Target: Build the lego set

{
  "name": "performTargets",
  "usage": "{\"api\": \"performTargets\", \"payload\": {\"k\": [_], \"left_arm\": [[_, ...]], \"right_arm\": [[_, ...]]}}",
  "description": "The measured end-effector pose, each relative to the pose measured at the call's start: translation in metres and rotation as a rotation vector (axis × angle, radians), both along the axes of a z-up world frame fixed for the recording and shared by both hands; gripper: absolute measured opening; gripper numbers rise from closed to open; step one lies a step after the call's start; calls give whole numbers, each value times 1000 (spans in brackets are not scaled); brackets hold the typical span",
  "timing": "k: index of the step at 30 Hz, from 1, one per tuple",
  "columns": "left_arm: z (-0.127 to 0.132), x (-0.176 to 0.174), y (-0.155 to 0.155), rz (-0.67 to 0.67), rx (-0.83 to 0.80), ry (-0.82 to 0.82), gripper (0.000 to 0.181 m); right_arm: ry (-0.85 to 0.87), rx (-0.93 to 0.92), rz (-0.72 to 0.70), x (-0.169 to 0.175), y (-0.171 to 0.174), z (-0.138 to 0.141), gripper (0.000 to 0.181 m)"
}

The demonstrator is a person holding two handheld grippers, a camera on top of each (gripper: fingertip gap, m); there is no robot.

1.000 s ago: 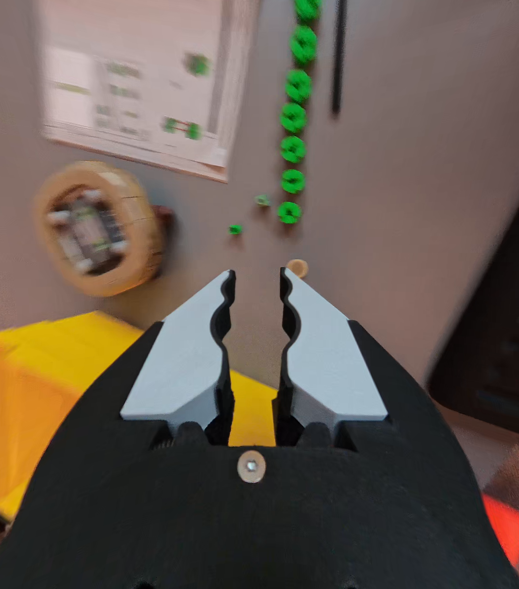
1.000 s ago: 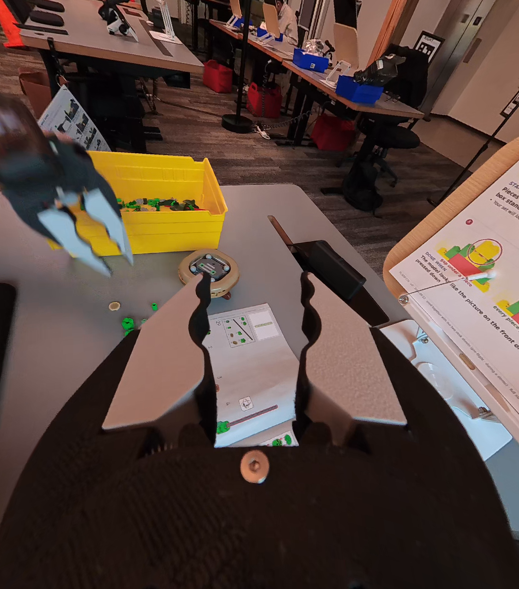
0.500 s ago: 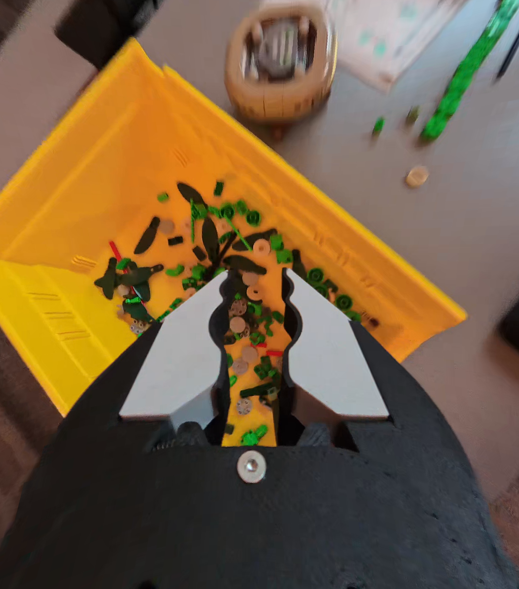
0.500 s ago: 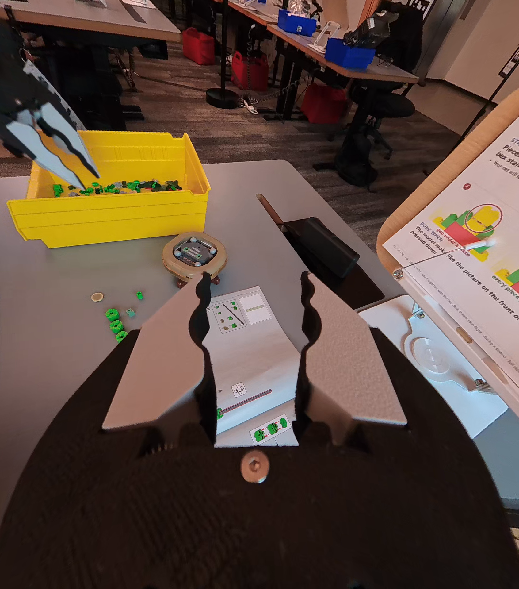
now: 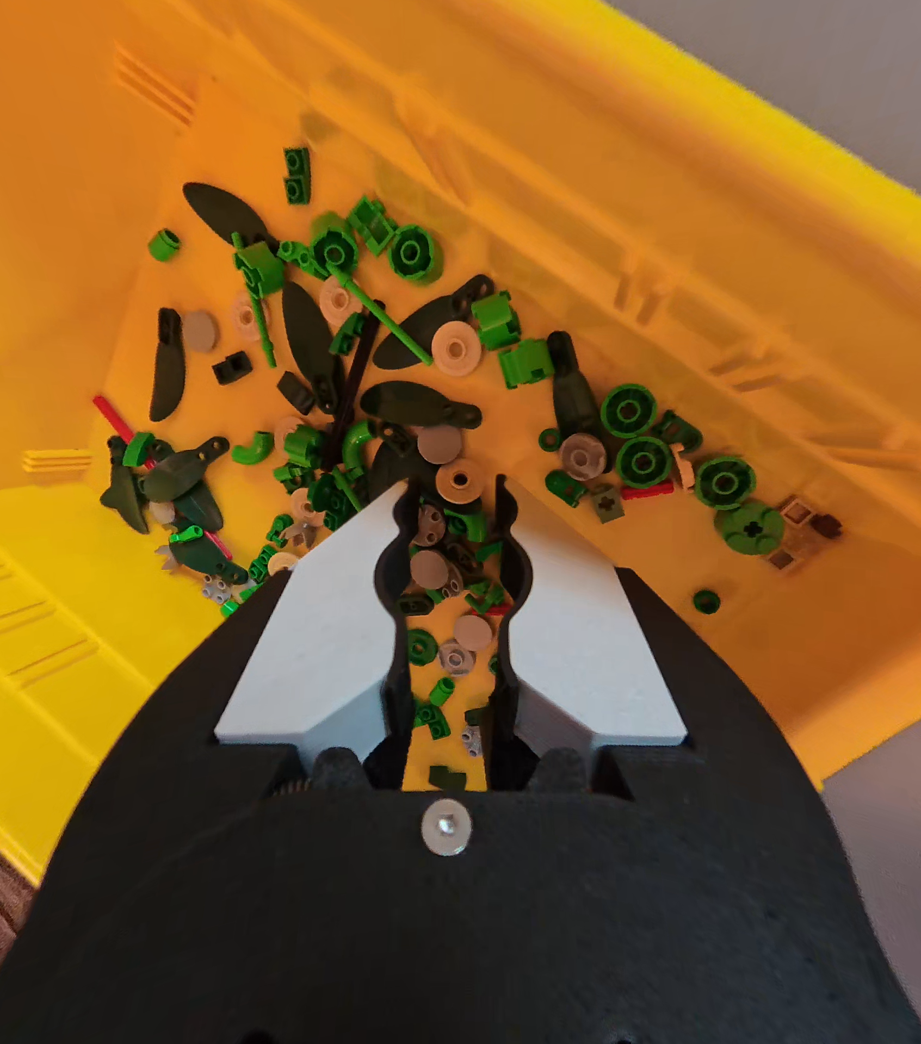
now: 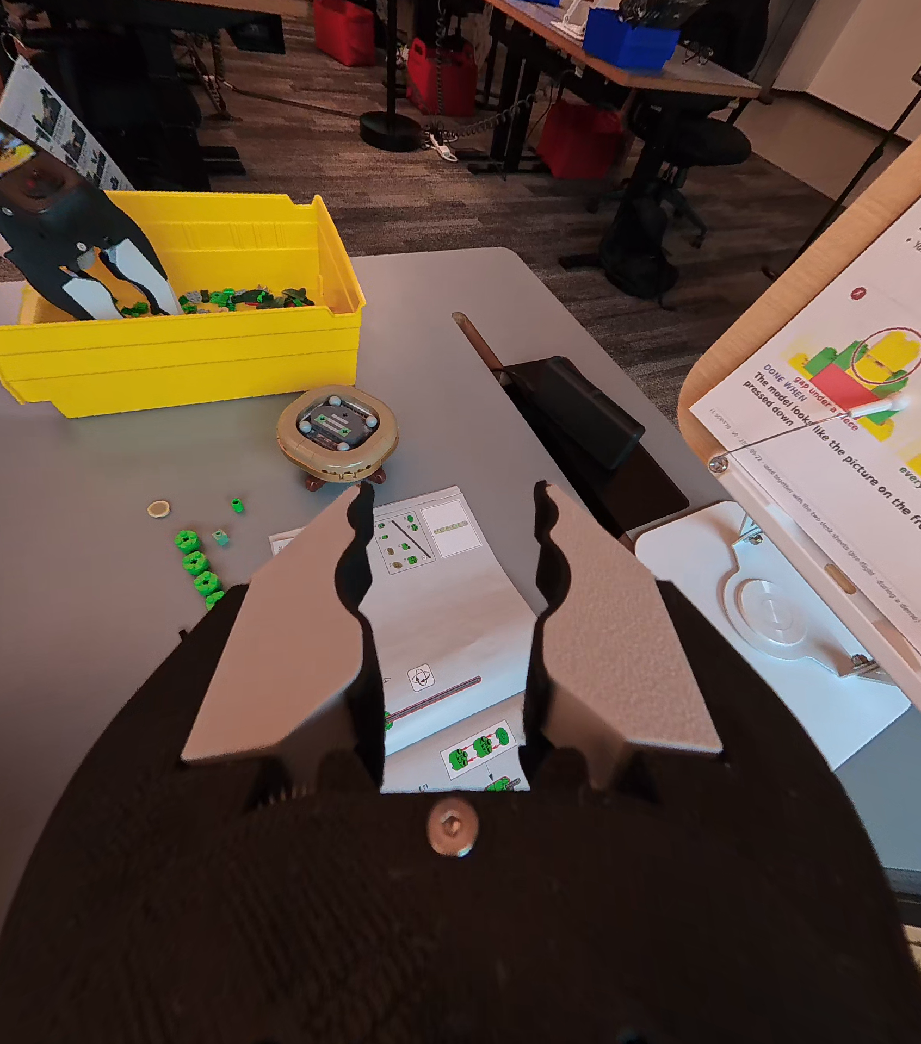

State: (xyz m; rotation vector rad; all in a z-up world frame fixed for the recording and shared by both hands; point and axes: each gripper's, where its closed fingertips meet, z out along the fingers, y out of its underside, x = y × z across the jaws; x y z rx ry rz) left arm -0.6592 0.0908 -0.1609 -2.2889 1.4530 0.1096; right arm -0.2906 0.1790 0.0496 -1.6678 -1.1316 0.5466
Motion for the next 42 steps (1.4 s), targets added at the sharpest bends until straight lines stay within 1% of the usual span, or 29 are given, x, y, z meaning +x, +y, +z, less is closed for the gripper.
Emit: {"api": "performTargets", "payload": {"k": [3, 7, 10, 16, 18, 19, 22, 26, 28, 32, 36, 38, 42], "left_arm": [[-1, 2, -1, -2, -12, -18, 21], [-3, -1, 0, -8, 0, 5, 19], [-3, -4, 3, 5, 18, 8, 14], [4, -6, 1, 18, 56, -42, 0], [5, -9, 2, 29, 64, -51, 2], [6, -8, 2, 28, 66, -62, 10], [7, 2, -2, -27, 46, -96, 16], [8, 10, -5, -92, 42, -80, 18], [9, 18, -8, -104, 22, -111, 15], [1, 16, -7, -121, 33, -38, 12], [-4, 10, -2, -72, 17, -17, 9], [-2, 8, -1, -51, 11, -33, 4], [6, 5, 2, -11, 24, -60, 3]], "right_arm": [[5, -10, 12, -3, 0, -1, 57], [-10, -13, 26, -7, -2, -4, 57], [-10, -16, 28, -8, -2, -5, 57], [-11, -19, 34, -10, -2, -6, 57], [-15, -19, 35, -11, -2, -6, 57], [-16, -20, 35, -11, -2, -6, 57], [-16, -21, 36, -12, -2, -7, 56], [-21, -18, 36, -11, -3, -7, 57], [-20, -20, 35, -10, -3, -7, 57], [-13, -23, 35, -9, -2, -6, 57], [-14, -20, 39, -10, -3, -6, 57], [-14, -18, 39, -9, -3, -5, 56], [-8, -18, 42, -9, -4, -4, 56]]}}
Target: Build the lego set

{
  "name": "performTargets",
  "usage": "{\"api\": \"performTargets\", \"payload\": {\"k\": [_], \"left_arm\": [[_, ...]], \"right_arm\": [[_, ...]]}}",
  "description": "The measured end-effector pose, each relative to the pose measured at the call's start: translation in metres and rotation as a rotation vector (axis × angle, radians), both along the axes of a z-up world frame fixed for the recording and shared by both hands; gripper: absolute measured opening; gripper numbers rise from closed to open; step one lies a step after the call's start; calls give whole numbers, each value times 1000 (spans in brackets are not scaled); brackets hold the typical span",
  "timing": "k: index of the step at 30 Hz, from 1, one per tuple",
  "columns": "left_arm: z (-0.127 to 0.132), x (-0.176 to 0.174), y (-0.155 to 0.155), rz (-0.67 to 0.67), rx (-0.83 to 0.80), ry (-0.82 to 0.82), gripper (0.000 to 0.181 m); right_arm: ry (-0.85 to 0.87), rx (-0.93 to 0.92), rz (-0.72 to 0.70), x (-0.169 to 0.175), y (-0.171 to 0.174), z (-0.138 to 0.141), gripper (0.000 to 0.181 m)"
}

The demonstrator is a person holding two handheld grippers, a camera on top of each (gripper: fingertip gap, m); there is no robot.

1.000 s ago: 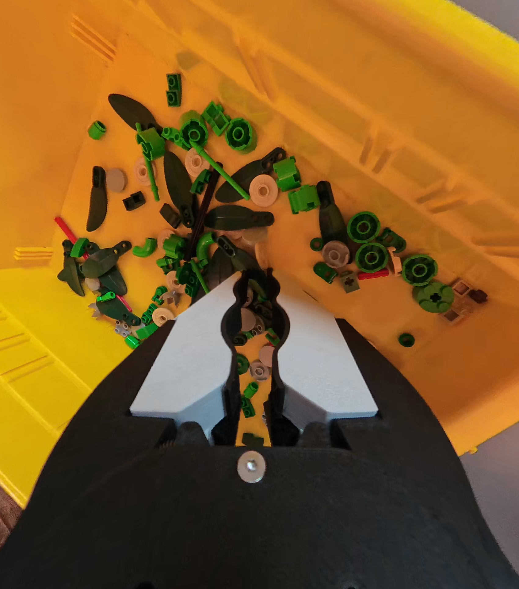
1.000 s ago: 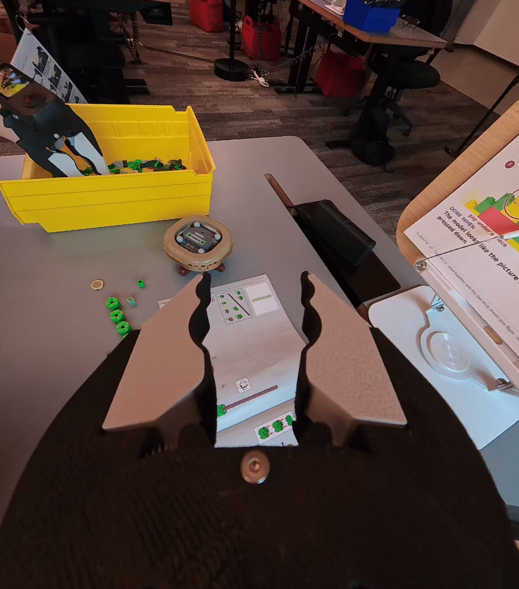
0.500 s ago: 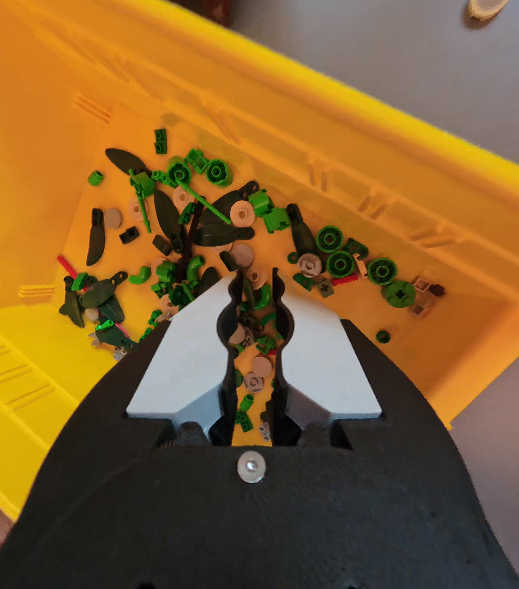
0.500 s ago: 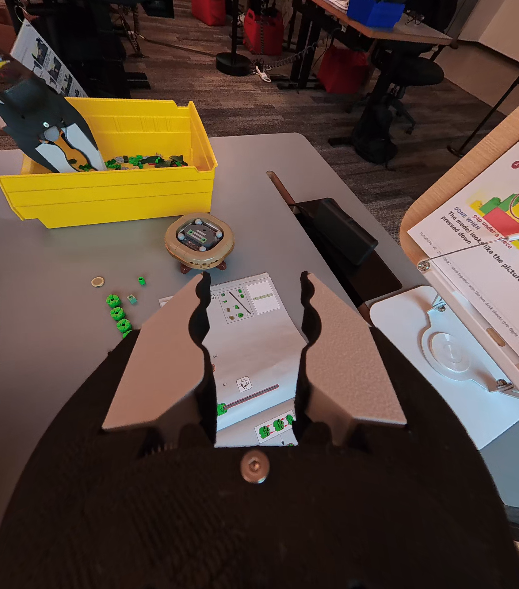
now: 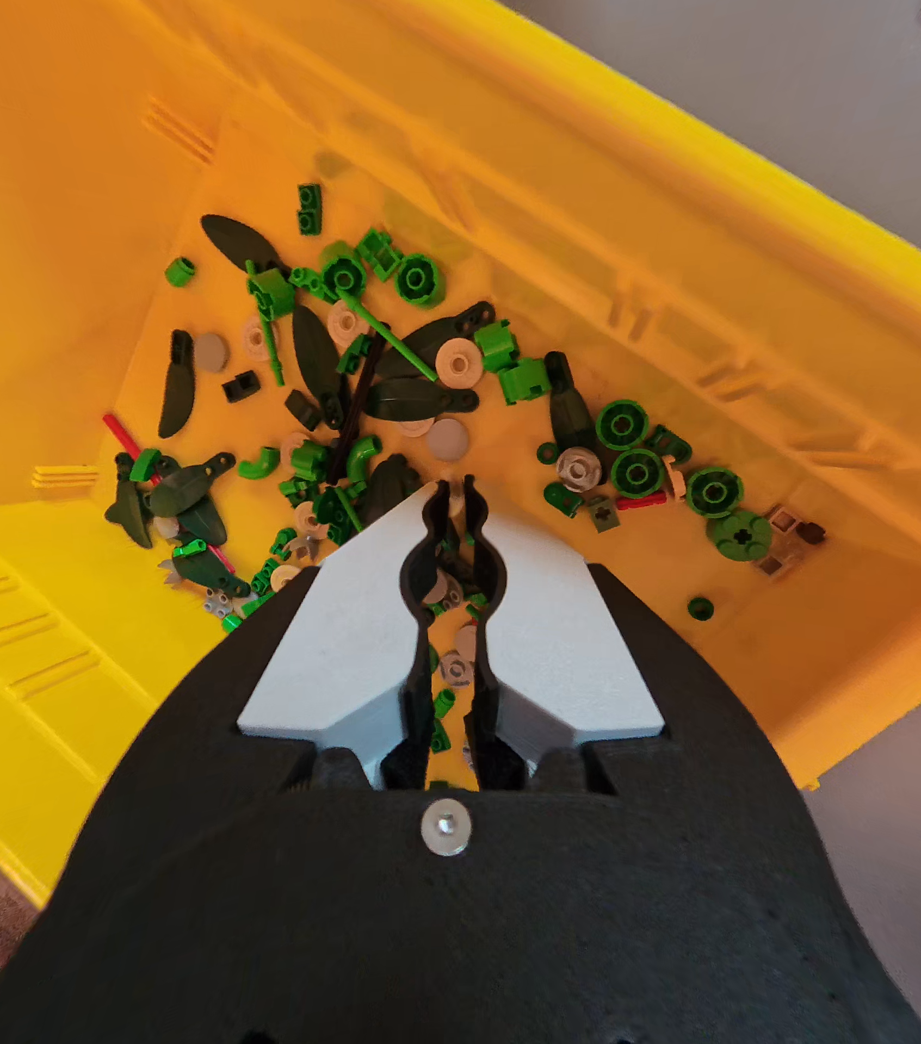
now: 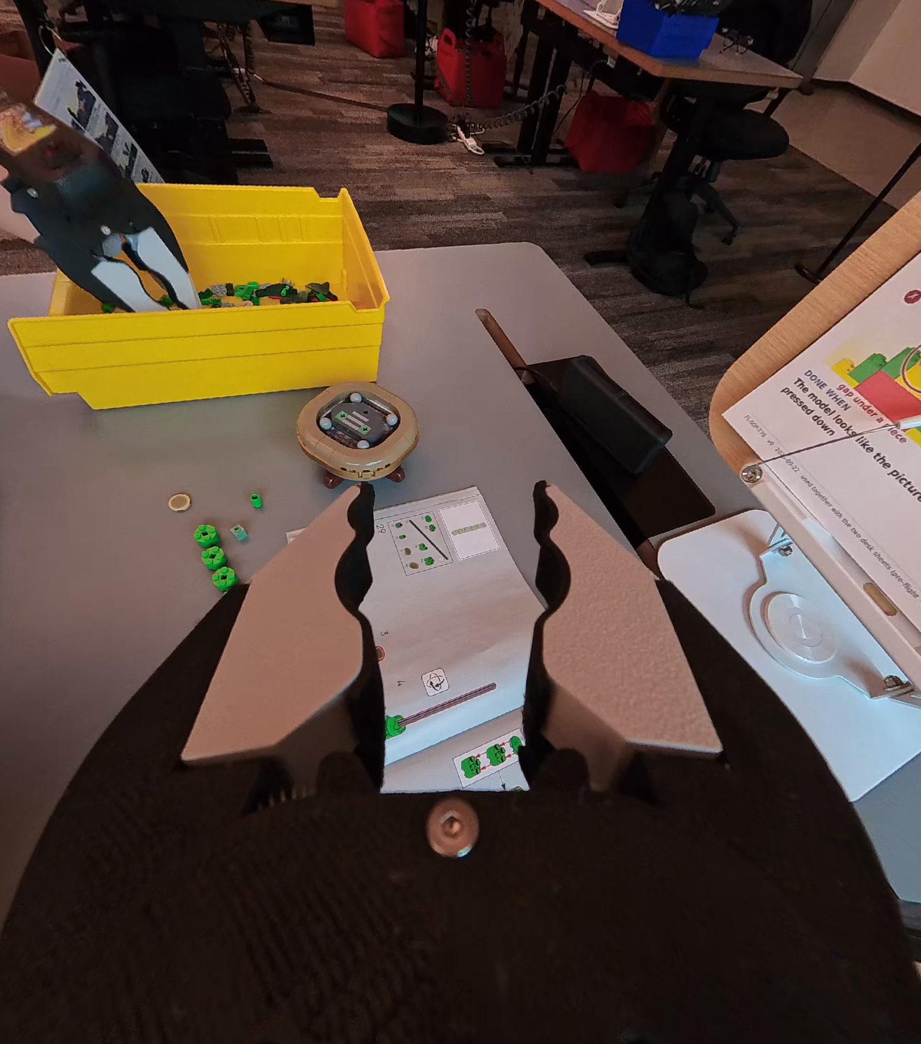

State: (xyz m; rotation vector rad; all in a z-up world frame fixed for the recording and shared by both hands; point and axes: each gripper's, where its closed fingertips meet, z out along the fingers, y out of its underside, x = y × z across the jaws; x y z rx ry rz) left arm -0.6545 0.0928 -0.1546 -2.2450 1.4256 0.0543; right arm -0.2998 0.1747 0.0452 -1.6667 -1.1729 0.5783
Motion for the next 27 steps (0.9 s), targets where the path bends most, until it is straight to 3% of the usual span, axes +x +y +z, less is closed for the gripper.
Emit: {"api": "performTargets", "payload": {"k": [4, 10, 18, 21, 24, 27], "left_arm": [[23, 0, 2, 67, 52, -116, 3], [74, 9, -10, 233, 99, -464, 0], [136, 28, -33, 286, 147, -781, 0], [166, 52, -46, 276, 66, -1012, 0], [187, 87, -64, 235, -39, -1178, 0], [190, 125, -81, 210, -124, -1230, 0]], "right_arm": [[5, 4, 7, -1, -2, 2, 56], [6, 13, 38, -11, -8, 4, 56], [-36, 38, 160, -60, -32, -1, 55], [65, 72, 279, -99, -61, 16, 54], [205, 167, 522, -148, -126, 38, 56], [125, 303, 602, -179, -168, 23, 57]]}}
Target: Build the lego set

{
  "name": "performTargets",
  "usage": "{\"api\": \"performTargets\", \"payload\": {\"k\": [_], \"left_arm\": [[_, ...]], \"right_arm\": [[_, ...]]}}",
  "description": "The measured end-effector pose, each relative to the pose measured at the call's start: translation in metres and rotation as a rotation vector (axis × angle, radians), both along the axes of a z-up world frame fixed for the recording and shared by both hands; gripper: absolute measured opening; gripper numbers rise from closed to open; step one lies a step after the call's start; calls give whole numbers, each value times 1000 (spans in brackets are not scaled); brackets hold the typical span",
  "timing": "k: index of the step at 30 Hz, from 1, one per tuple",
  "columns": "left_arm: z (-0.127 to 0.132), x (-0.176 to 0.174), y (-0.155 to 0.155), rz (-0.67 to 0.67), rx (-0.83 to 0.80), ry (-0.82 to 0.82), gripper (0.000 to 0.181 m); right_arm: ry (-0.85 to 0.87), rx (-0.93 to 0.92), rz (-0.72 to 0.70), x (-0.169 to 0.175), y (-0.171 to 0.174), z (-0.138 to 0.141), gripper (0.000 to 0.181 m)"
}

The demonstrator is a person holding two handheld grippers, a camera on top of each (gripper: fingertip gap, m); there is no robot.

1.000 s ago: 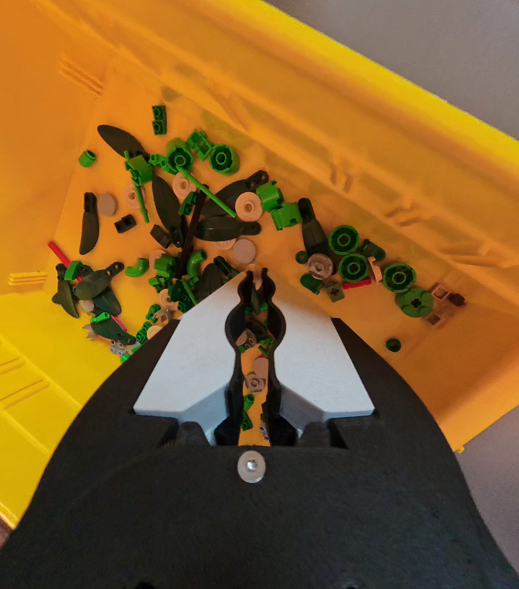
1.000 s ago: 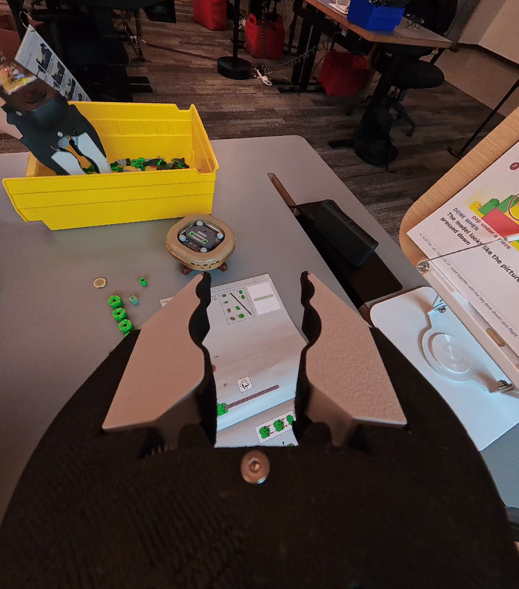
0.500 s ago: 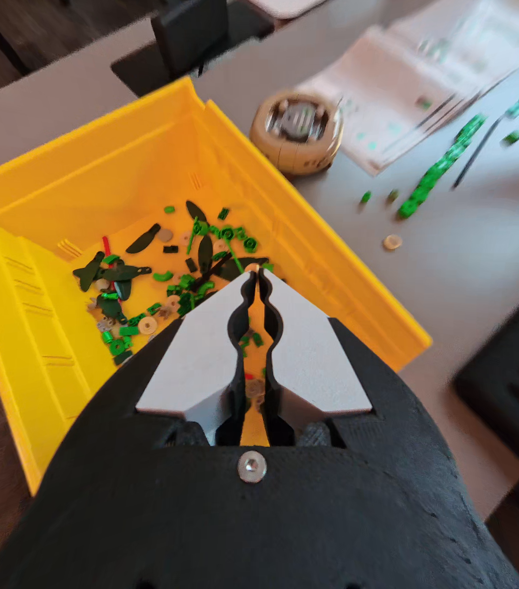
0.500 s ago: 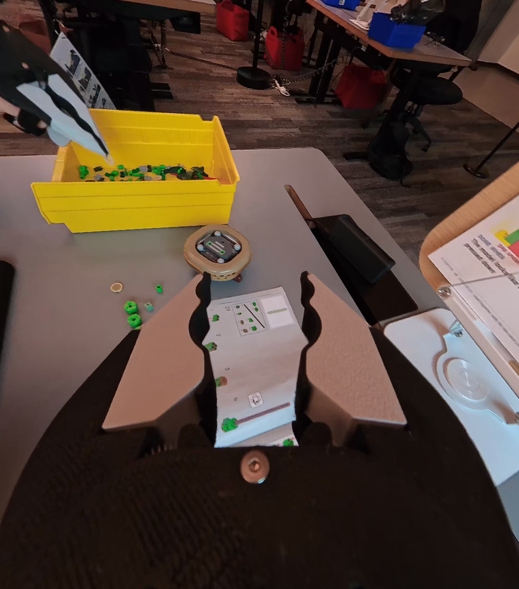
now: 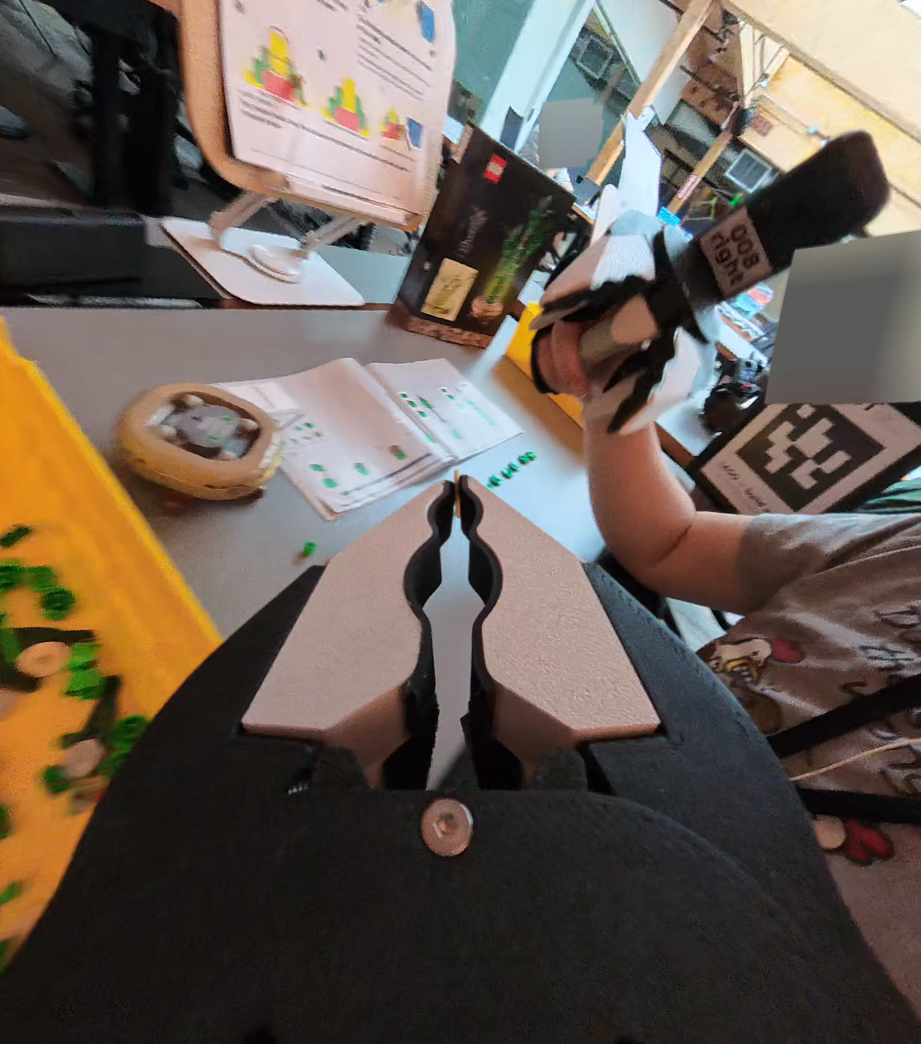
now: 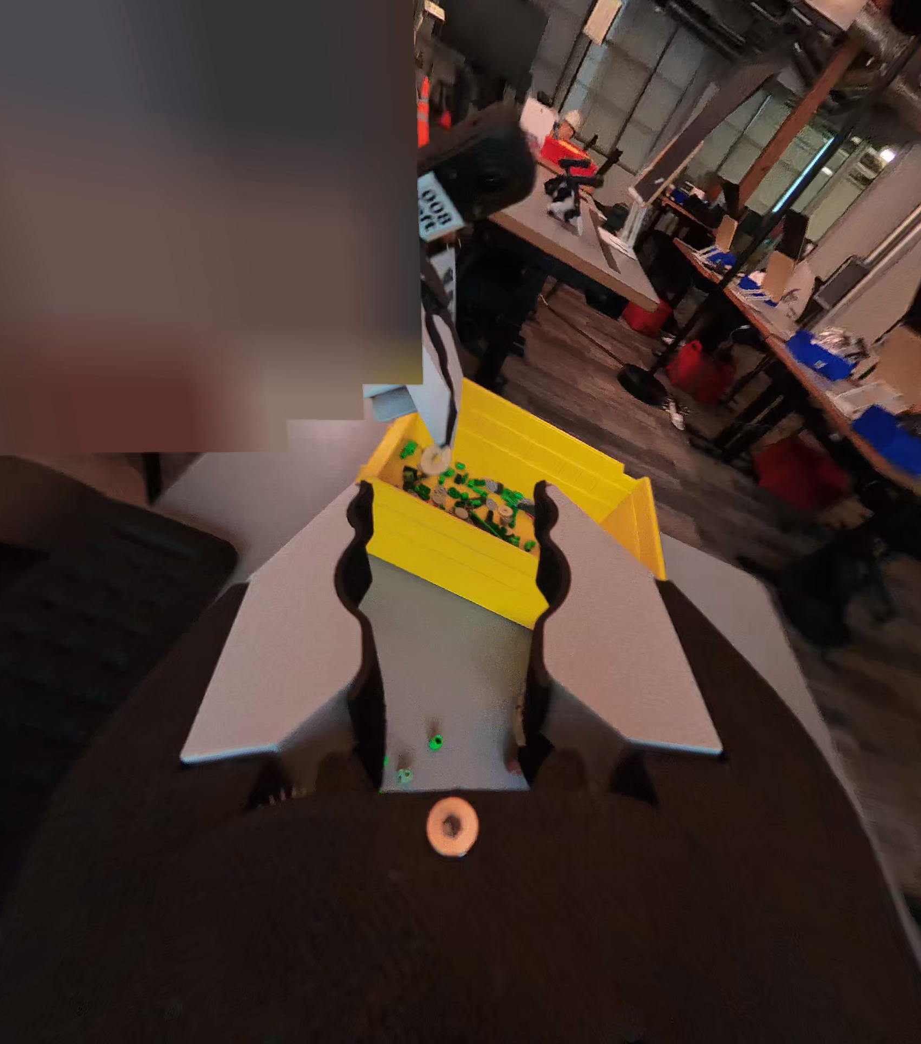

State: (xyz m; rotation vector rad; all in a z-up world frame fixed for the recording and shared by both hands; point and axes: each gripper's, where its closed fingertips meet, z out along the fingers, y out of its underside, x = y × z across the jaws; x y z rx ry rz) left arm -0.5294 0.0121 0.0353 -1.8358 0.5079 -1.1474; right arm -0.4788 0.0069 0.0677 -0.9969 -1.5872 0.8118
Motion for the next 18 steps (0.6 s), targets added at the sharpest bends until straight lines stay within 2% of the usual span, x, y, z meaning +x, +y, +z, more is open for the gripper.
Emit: {"api": "performTargets", "payload": {"k": [3, 6, 10, 11, 13, 18], "left_arm": [[-2, 38, -15, -82, -110, -110, 0], [-13, 66, -24, -149, -192, -146, 0], [-17, 86, -26, -178, -214, -160, 0], [-16, 90, -26, -183, -213, -158, 0], [-15, 98, -28, -194, -213, -150, 0], [-17, 115, -32, -230, -212, -125, 0]], "right_arm": [[-34, 176, -74, -7, -18, -21, 50], [-66, 312, -188, 5, -21, -35, 40], [-127, 247, -248, 24, -24, -51, 31], [-127, 234, -266, 28, -24, -52, 22], [-120, 197, -276, 35, -26, -53, 17], [-105, 138, -323, 56, -28, -55, 16]]}}
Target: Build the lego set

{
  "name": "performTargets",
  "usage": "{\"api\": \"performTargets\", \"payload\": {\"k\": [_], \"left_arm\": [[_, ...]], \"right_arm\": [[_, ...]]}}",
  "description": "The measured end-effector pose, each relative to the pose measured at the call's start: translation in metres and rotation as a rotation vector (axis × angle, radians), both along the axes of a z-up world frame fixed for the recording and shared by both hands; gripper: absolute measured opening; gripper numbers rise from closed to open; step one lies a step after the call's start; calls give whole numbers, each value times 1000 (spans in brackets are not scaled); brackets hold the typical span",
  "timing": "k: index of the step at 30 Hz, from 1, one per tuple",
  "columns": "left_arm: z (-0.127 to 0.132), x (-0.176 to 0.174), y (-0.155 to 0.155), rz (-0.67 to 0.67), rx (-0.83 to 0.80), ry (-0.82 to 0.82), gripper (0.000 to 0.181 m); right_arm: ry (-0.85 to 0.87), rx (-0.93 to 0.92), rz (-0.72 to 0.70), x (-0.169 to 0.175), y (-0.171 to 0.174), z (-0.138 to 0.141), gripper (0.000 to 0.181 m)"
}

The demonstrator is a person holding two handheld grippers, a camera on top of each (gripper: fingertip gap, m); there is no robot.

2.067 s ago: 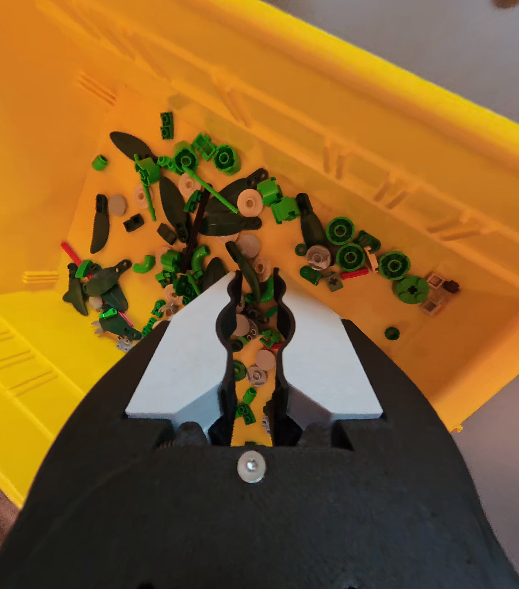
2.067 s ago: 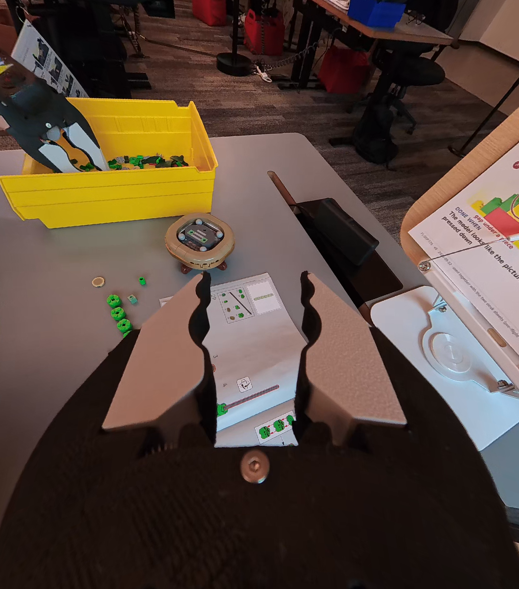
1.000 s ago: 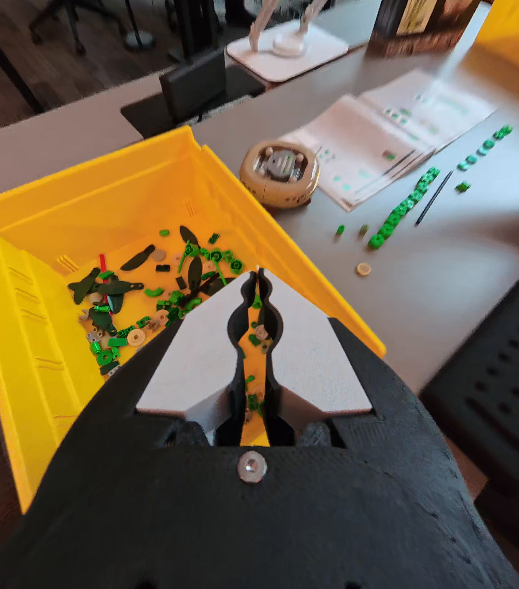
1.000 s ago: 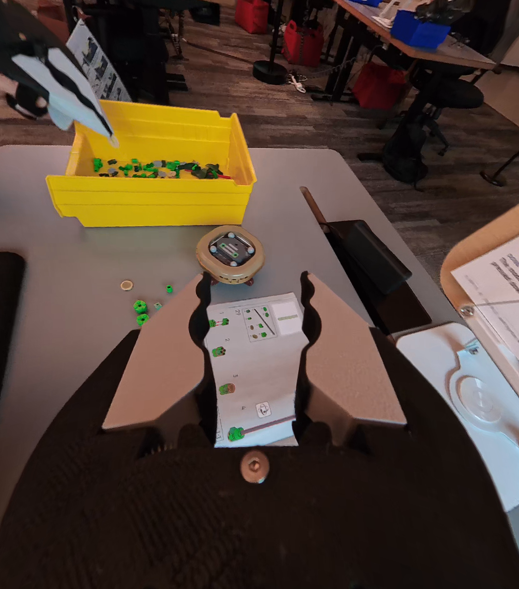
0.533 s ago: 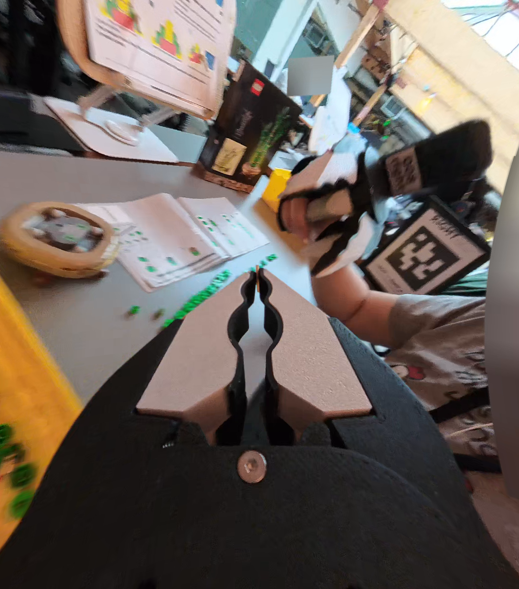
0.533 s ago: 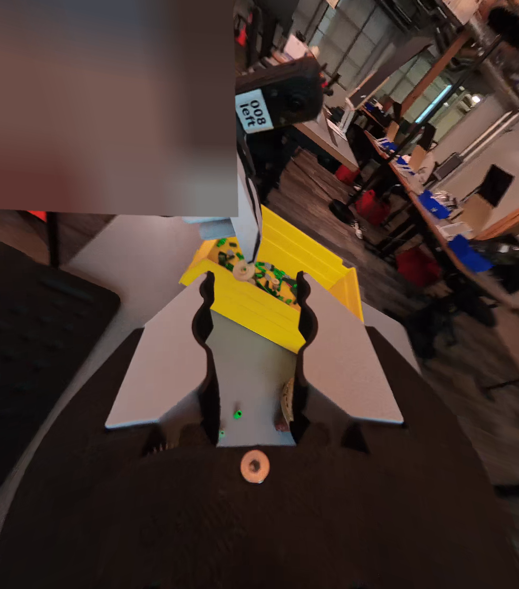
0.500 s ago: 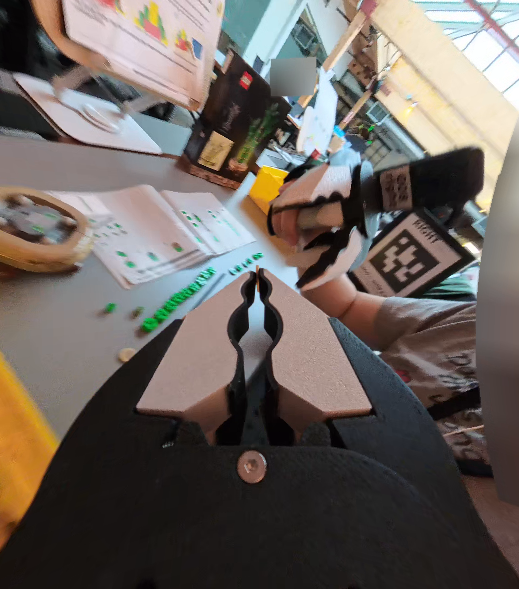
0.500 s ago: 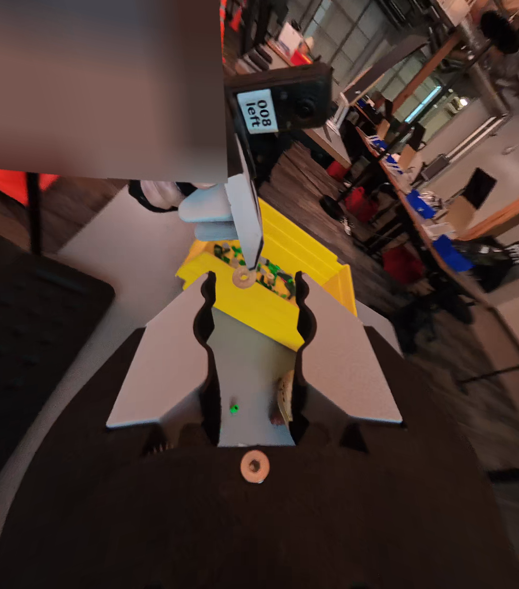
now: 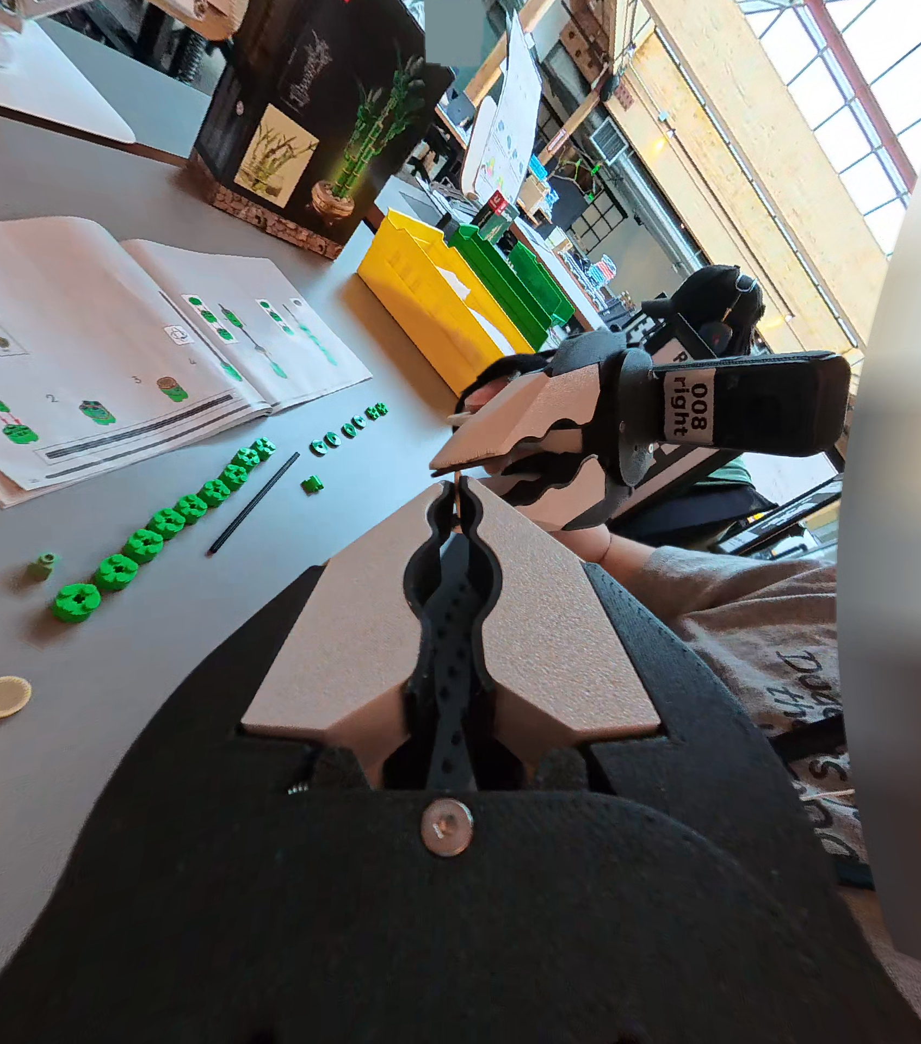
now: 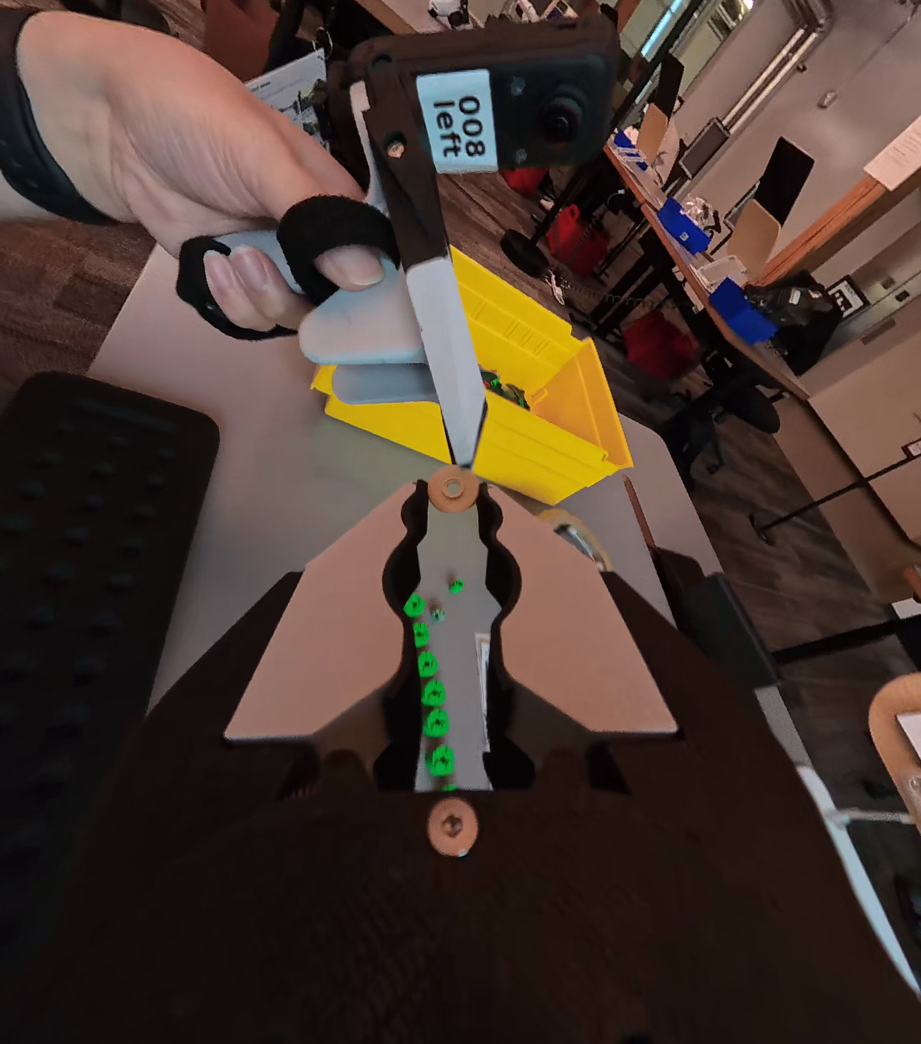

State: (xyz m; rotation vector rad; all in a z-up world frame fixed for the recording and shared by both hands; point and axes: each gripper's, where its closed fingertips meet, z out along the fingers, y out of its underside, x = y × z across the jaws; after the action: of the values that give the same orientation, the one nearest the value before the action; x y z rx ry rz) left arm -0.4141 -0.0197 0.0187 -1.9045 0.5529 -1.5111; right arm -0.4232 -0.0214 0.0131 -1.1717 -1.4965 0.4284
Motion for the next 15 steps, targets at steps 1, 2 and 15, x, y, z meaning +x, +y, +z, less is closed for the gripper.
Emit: {"api": "performTargets", "payload": {"k": [1, 2, 15], "left_arm": [[0, 1, 0, -6, -3, 9, 3], [0, -2, 2, 0, 4, 23, 15], [26, -119, 1, 404, 198, 148, 22]], "right_arm": [[-10, -2, -29, 10, 4, -2, 16], [-27, -5, -69, 22, 11, -5, 16], [-316, -636, -108, -71, 85, -132, 16]]}}
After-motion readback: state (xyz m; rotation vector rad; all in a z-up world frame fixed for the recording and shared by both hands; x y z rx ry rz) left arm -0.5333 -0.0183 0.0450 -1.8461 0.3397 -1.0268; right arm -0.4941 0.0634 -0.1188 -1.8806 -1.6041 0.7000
